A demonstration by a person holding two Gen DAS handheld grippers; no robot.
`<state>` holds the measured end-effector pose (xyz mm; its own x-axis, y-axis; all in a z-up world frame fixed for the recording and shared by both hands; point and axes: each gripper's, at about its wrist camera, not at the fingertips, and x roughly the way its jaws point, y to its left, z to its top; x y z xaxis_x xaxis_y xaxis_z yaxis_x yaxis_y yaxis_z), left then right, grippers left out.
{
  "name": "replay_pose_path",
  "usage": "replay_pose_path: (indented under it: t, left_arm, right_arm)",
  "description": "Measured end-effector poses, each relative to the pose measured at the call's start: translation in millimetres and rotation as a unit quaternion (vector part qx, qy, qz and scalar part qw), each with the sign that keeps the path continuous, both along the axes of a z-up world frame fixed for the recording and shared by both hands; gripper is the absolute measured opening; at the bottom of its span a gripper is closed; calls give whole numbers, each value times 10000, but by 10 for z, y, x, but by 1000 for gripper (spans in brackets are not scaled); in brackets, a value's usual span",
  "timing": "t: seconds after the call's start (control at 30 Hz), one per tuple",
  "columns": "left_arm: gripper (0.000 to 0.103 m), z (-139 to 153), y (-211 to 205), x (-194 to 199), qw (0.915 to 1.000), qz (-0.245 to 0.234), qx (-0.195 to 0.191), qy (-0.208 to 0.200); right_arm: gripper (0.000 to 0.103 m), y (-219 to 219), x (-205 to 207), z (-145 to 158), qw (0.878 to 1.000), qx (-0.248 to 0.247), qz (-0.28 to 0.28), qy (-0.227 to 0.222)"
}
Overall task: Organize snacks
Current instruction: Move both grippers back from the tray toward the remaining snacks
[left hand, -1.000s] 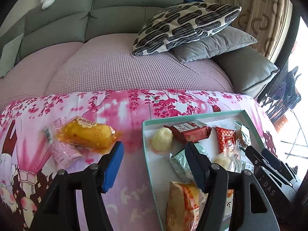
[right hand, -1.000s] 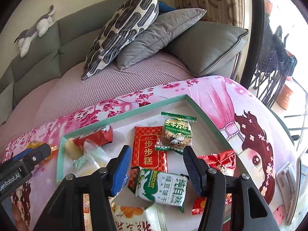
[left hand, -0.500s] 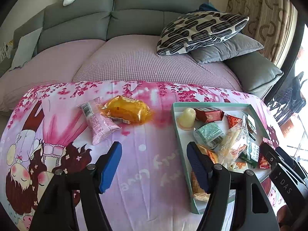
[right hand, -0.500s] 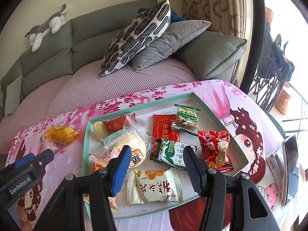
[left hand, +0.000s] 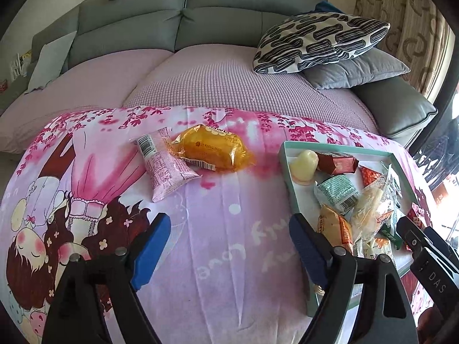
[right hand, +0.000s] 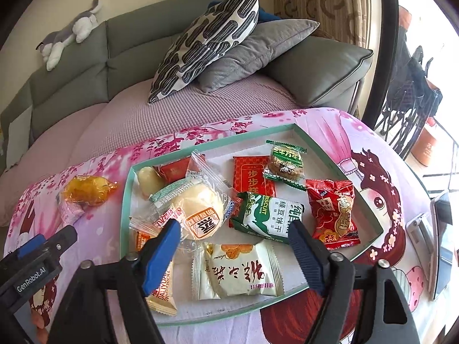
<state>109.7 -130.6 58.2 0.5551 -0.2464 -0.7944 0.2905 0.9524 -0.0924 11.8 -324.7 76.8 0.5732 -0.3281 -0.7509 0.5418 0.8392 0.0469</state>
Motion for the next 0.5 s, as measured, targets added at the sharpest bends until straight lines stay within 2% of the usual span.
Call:
replay_pose_path:
  t: [0.1,0.23,0.3,0.5]
  left_arm:
    - [91,-34,7,3,10000,53,32,11]
    - [93,-91,10,15,9999,118,94,63]
    - [100,-121,14,20,9998,141,86,113]
    - [101,-161,36,8,9998,166,47,124]
  right_arm:
    - [87,-28,-12,-27,10000,45,-13,5]
    - [103,-59,-27,-51,10000,29,-24,13]
    - [103,-60,-32,-52,10000,-11,-18,5]
    - [103,-45,-29,-80,10000,2,28,-38]
